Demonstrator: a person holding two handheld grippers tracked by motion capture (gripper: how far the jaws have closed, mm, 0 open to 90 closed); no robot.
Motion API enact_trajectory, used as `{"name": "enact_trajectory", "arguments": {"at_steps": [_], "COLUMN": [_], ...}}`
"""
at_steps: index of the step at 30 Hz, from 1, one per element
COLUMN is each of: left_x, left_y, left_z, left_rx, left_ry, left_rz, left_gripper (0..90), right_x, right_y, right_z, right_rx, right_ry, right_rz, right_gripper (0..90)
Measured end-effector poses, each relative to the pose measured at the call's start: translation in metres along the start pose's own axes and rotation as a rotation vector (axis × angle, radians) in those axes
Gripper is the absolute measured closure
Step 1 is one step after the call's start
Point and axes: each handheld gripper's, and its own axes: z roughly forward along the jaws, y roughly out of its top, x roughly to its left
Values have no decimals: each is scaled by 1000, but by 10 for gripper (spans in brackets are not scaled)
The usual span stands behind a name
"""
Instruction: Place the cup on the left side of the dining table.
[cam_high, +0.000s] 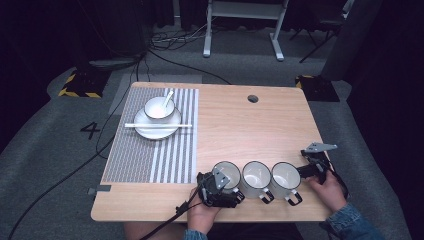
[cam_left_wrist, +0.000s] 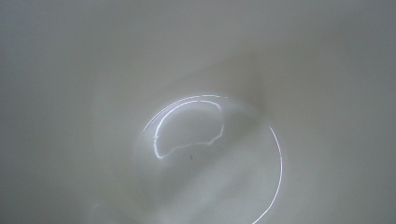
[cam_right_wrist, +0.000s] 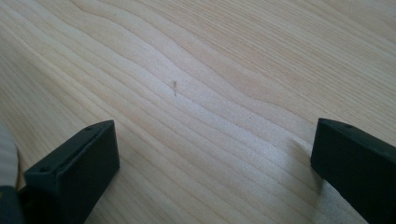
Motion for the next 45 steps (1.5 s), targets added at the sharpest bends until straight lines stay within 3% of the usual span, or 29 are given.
{"name": "enact_trajectory", "arguments": {"at_steps": [4,13,19,23,27,30,32,45], "left_x": [-1,-6,-8,-7,-4,2,9,23], "left_y": [0,-2,-3,-3,1,3,5,11], "left_z": [0,-3,-10,-15,-23,-31,-40,-62], "left_rx": [16,-10,-60,-100,-136,-161,-203,-283], "left_ry": [3,35,67,65,93,97,93,150], "left_rz": [-41,-25,9,-37,-52,-70,-88,-114], "left_gripper": [25,36,36,36,36,35,34,32], "right_x": [0,0,-1,0,-1,0,-1,0], "right_y": [0,0,0,0,0,0,0,0], "right_z": [0,0,0,0,0,0,0,0], "right_rx": [-1,0,-1,1,0,1,0,1], "right_ry": [0,-1,-1,-1,-1,-1,-1,-1], "right_rz": [-4,-2,-7,-3,-5,-3,-6,-2], "right_gripper": [12,12,12,13,13,12,12,12]}}
